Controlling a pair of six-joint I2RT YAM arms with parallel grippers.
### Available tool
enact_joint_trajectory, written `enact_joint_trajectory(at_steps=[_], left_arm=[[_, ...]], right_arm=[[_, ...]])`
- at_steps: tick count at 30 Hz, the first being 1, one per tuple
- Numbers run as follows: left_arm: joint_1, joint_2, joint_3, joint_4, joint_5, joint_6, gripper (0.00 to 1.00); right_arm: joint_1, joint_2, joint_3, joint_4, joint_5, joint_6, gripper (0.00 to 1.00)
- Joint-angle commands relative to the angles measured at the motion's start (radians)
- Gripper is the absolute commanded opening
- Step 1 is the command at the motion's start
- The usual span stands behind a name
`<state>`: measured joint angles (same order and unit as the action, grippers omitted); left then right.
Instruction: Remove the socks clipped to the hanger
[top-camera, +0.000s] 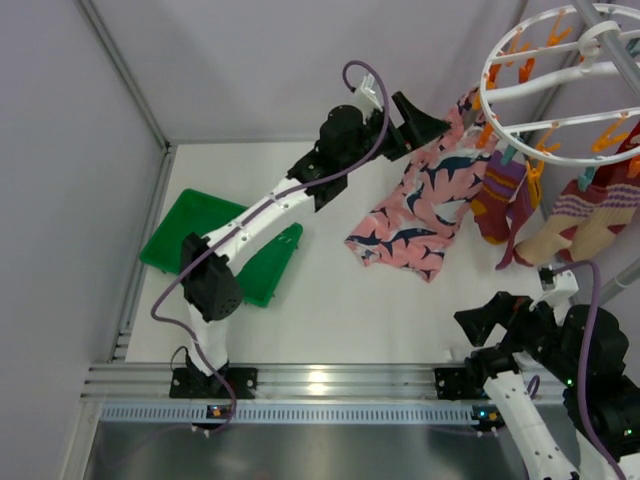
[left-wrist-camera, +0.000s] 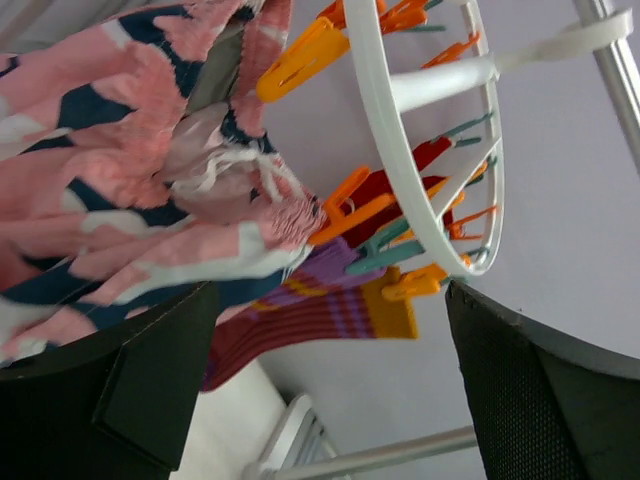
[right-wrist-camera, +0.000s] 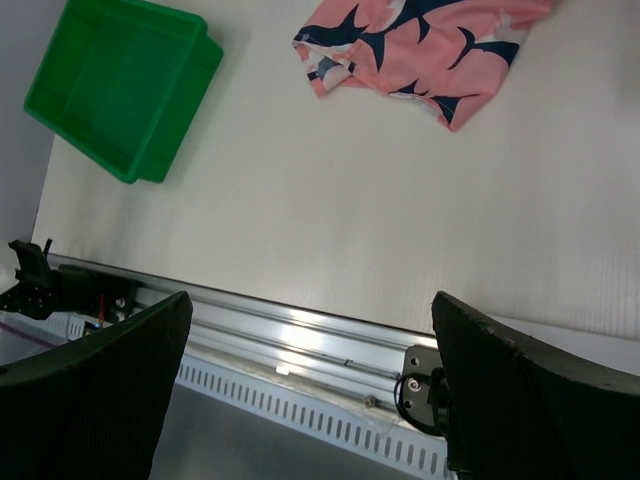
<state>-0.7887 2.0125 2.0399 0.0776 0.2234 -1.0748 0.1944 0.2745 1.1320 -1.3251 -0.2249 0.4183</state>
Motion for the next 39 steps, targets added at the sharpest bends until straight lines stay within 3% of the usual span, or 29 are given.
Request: enact_joint_trajectory(at_steps=[1,4,8,16,23,29,39], left_arm=[[-0.013,-0.225,-0.186,0.022,0.001,0.24,0.98],[-0.085,-0.31,-0.326,0.022,-0.077,0.362,0.98],[-0.179,-0.347,-0.464,0.021,-0.101,0.389,0.96],[-0.233,-0.394,-0.658,0.019,-0.278,0.472,0.95],[-0.28,-0.301,-0.6,0.021,-0.364,0.542,0.98],[-0.314,-0.212,-0.512,0.024,-0.479,0.599,0.98],[-0.316,0.038,-0.22,0.031,-0.381,0.599,0.98]], right_arm=[[0.008,0.058,0.009,0.067,0.028,-0.015,0.99],[0.008,0.097,0.031,0.101,0.064,-0.021,0.99],[0.008,0.15,0.058,0.135,0.145,-0.051,0.99],[0.008,0.276,0.08,0.174,0.334,-0.099,1.0],[0.008,0.308,0.097,0.196,0.464,-0.069,0.99],[0.008,0.318,0.193,0.155,0.444,-0.075,0.99],[0.008,0.33,0.287,0.087,0.369,-0.039,0.99]])
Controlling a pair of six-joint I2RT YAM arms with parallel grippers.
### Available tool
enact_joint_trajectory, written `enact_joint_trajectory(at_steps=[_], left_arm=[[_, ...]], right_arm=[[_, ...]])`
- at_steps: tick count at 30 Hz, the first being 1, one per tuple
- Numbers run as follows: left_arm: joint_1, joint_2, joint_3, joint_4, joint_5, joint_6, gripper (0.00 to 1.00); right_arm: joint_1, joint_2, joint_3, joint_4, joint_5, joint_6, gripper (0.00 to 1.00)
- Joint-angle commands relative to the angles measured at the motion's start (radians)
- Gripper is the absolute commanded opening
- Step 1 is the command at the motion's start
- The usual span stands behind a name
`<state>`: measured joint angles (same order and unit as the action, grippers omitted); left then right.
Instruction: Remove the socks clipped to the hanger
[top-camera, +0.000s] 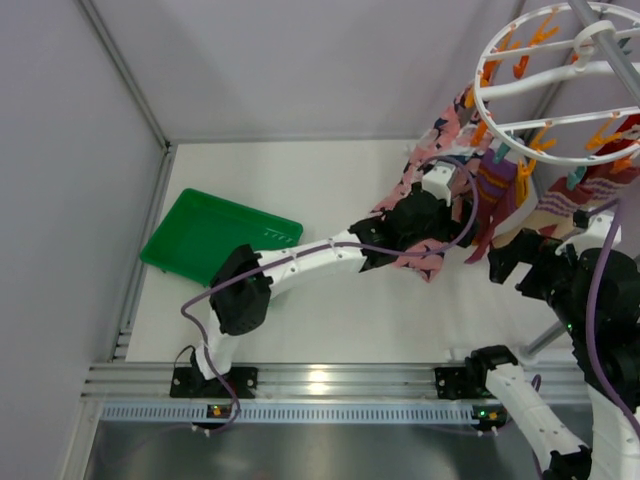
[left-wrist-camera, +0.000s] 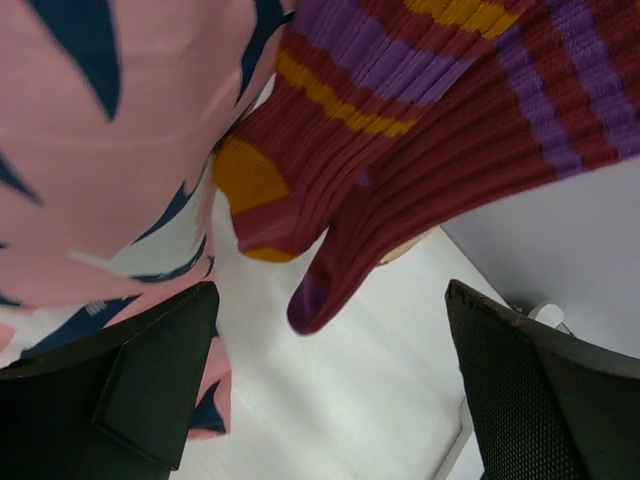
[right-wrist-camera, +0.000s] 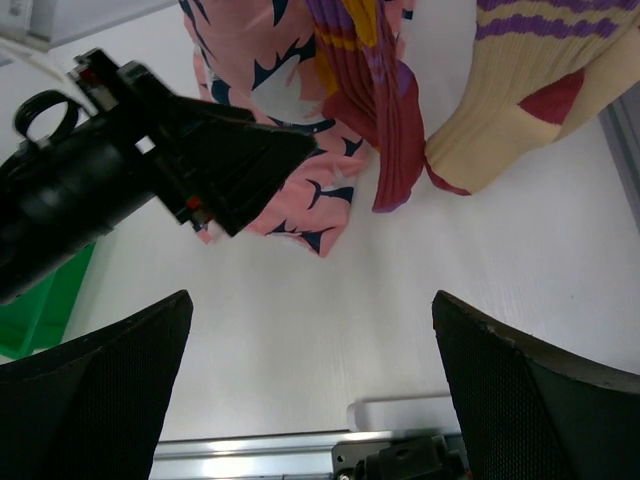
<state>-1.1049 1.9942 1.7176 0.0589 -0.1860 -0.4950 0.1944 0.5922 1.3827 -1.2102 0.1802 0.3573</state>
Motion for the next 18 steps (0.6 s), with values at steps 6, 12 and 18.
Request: enact_joint_trajectory(at_steps=[6,12,18], left_arm=[[-0.003,0.178,0.21,0.07,0.007,0.009,0.98],[-0.007,0.25,0.276,0.075,-0.165,0.018,0.98],[-0.006,0.334,0.387,0.076,-0.195,0.036,0.98]], right_arm=[[0.008,0.006,0.047,-0.037,-0.108,0.031,0.99],[0.008,-0.011,0.05,-0.046,-0.123,0.023,0.99],[0.008,-0.022,0.049,-0.051,-0.142,0.023,0.99]])
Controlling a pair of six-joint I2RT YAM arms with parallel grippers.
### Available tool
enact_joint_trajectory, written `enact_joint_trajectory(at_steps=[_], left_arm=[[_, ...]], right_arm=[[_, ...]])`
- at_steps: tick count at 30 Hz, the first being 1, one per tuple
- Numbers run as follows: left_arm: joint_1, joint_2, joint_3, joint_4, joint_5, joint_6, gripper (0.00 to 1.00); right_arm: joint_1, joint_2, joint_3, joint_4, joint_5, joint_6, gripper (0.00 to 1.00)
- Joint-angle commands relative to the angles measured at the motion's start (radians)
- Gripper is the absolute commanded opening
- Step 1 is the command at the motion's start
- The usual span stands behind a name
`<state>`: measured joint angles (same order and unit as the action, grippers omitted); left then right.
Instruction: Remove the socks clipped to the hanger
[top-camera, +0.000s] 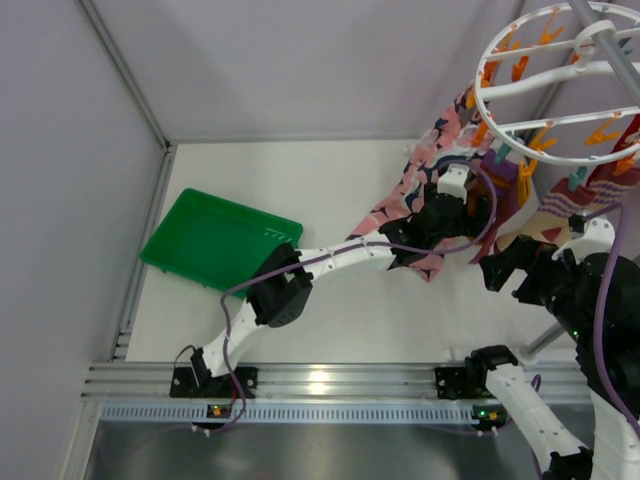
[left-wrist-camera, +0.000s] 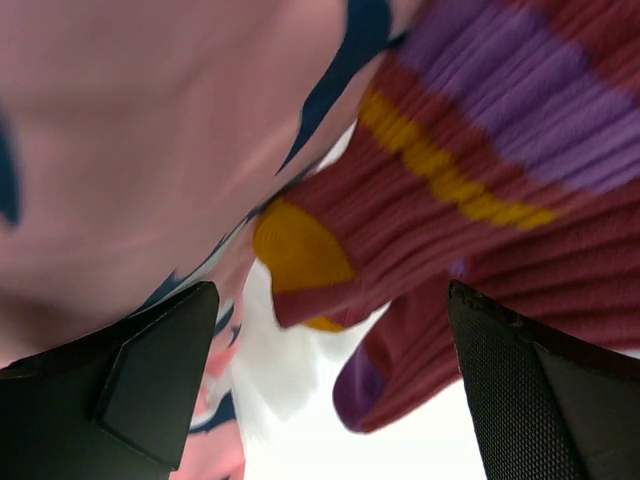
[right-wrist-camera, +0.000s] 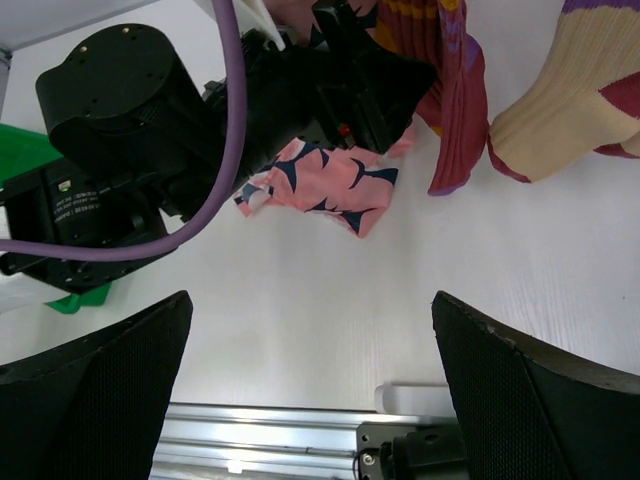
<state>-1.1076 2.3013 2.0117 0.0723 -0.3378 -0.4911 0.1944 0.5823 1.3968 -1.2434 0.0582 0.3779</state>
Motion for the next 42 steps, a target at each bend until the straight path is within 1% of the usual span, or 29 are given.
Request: enact_joint_trajectory(at_steps=[1,2,3,6,8,10,11,13,15,16,19,20,21,22,23,26,27,29,30,33,34,37,42], left_arm=[[-0.001,0.058,0.111,0.063,-0.035,0.037,0.98],[0.0,0.073,0.145,0.075,-0.02,0.039,0.98],[0.003,0.085,0.157,0.09,0.041,0.04,0.98],[0.012,0.142,0.212,0.122,0.115,0.043,0.93],[0.012,0.156,0.238,0.124,0.129,0.045,0.83],[0.014,0.153,0.236,0.124,0.128,0.048,0.65],[0.014,0.146,0.214,0.123,0.125,0.046,0.45],[0.015,0.103,0.174,0.124,0.118,0.045,0.31],[0.015,0.075,0.119,0.123,0.121,0.054,0.1],[0.015,0.029,0.092,0.123,0.125,0.054,0.01],[0.014,-0.089,-0.048,0.123,0.147,0.034,0.0],[0.015,-0.121,-0.124,0.123,0.176,0.026,0.0],[0.015,-0.19,-0.161,0.121,0.19,0.02,0.0],[0.017,-0.225,-0.2,0.121,0.206,0.014,0.0],[0.018,-0.294,-0.276,0.121,0.248,-0.009,0.0],[0.026,-0.382,-0.381,0.118,0.33,-0.059,0.0],[0.034,-0.428,-0.395,0.104,0.392,-0.072,0.0],[0.035,-0.46,-0.404,0.074,0.431,-0.098,0.0],[0.037,-0.479,-0.4,0.04,0.474,-0.102,0.0],[0.038,-0.494,-0.383,0.003,0.542,-0.136,0.0],[0.038,-0.496,-0.383,0.004,0.586,-0.145,0.0],[0.038,-0.499,-0.386,0.003,0.647,-0.173,0.0],[0.038,-0.516,-0.409,0.003,0.72,-0.214,0.0]], right_arm=[[0.008,-0.013,0.036,-0.019,-0.023,0.006,1.0],[0.008,-0.013,0.036,-0.021,-0.026,0.006,0.99],[0.008,-0.015,0.036,-0.024,-0.027,0.006,0.99],[0.008,-0.015,0.042,-0.031,-0.029,0.006,0.99],[0.008,-0.016,0.05,-0.033,-0.027,0.001,0.99],[0.008,-0.018,0.05,-0.034,-0.029,0.003,0.99],[0.008,-0.019,0.047,-0.034,-0.032,0.004,1.0],[0.008,-0.025,0.03,-0.022,-0.041,0.004,0.99],[0.008,-0.024,0.016,-0.01,-0.054,0.006,0.99],[0.008,-0.022,0.001,0.004,-0.054,0.006,0.99],[0.008,-0.021,-0.031,0.031,-0.095,-0.013,0.99],[0.008,-0.018,-0.038,0.05,-0.095,-0.017,1.0],[0.008,-0.009,-0.039,0.058,-0.095,-0.019,0.99],[0.008,-0.003,-0.038,0.068,-0.098,-0.028,0.99],[0.008,0.007,-0.033,0.091,-0.1,-0.031,1.0],[0.007,0.03,-0.007,0.14,-0.121,-0.034,0.99],[0.008,0.059,0.007,0.151,-0.13,-0.034,0.99],[0.008,0.092,0.063,0.165,-0.156,-0.024,0.99],[0.008,0.128,0.085,0.179,-0.162,-0.019,0.99],[0.008,0.201,0.174,0.206,-0.169,0.009,1.0],[0.008,0.221,0.22,0.213,-0.163,0.018,0.99],[0.008,0.292,0.307,0.234,-0.158,0.055,1.0],[0.008,0.361,0.355,0.277,-0.126,0.069,1.0]])
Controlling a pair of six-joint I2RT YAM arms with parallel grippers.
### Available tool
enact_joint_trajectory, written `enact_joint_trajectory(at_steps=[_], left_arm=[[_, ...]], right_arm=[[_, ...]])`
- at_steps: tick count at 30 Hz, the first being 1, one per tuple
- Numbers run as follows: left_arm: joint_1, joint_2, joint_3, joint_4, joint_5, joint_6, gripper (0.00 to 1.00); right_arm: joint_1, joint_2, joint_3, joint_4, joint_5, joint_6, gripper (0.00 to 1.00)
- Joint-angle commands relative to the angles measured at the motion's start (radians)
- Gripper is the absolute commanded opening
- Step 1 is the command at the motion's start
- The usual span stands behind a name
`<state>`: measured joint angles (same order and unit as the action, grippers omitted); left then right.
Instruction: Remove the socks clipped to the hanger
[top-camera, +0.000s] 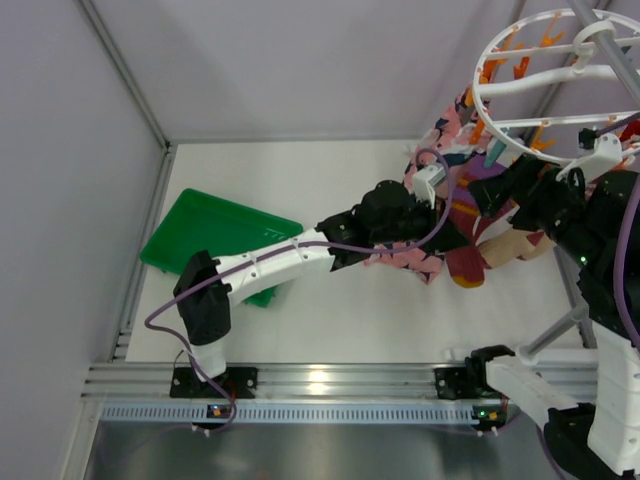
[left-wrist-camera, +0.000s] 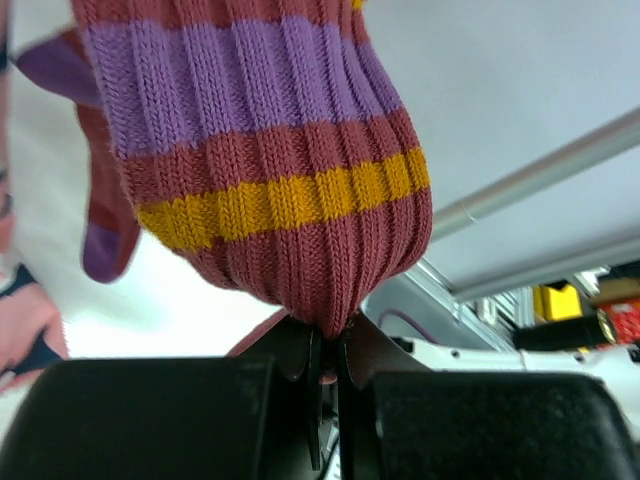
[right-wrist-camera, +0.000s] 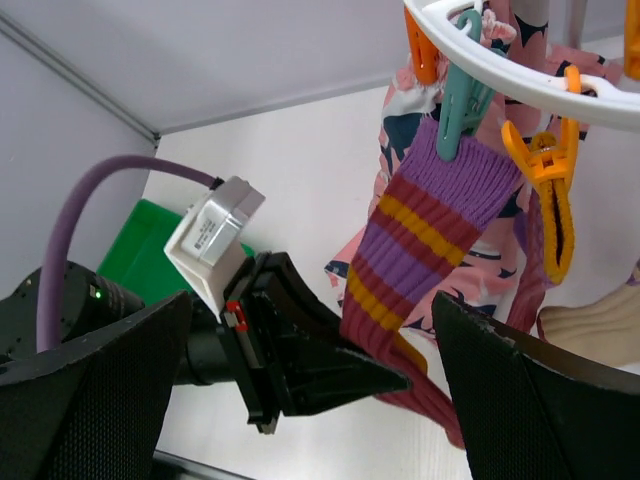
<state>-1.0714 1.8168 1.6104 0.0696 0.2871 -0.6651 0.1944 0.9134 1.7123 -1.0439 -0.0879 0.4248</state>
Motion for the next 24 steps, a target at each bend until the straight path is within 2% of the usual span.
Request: enact_joint_trajectory(at_steps=[1,9,15,24], left_arm=[[0.002,-0.036,-0.01,0.007,0.106,-0.044,0.0],[0.002,-0.14,-0.073,0.007,0.171,-0.071,0.0],[0.002,-0.186,-0.086,0.006,0.201,-0.08,0.0],[0.002,-0.208,-0.101,-0.002,0.215,-0.079,0.0]], right_arm=[[0.008,0.041,0.04,0.081,0.031,0.016,0.99],[0.007,0.039,-0.048,0.202,0.042,-0.008,0.97],[0.008,0.064,-0.072,0.229,0.022,0.002,0.96],[0.008,0.05,-0.082,0.219,0.076,-0.027,0.97]])
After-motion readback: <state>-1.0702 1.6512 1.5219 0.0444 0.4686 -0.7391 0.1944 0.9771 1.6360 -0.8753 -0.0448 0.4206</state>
